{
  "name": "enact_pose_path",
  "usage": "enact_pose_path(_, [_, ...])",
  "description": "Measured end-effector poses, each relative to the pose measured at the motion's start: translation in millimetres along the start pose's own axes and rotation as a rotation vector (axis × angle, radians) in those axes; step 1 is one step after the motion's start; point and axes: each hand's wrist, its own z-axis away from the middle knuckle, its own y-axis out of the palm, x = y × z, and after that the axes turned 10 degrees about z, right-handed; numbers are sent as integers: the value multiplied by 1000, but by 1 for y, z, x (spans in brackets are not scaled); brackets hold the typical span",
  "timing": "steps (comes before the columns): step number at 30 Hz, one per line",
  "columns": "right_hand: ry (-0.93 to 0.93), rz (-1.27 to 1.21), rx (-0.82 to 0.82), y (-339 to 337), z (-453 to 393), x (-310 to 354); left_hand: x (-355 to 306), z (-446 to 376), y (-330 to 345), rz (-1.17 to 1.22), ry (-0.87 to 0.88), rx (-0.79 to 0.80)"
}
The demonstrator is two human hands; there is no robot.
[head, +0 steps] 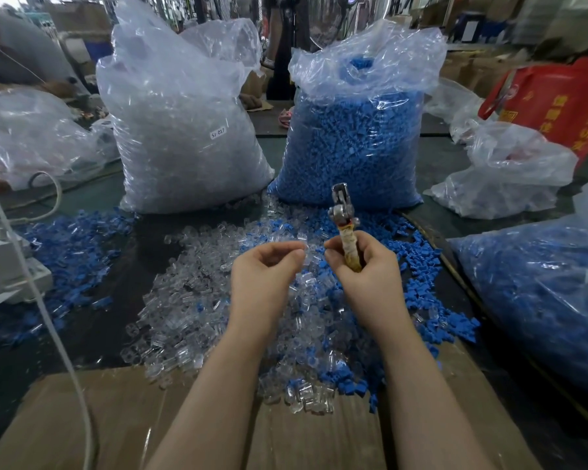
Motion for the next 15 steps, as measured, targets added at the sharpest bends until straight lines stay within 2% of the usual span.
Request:
enact_pose_path(7, [-67, 18, -31, 6, 0, 0, -5, 3, 3, 122, -28, -29])
enact_pose_path(15, [-135, 87, -87, 7, 3, 0, -5, 4, 3, -24, 49, -20])
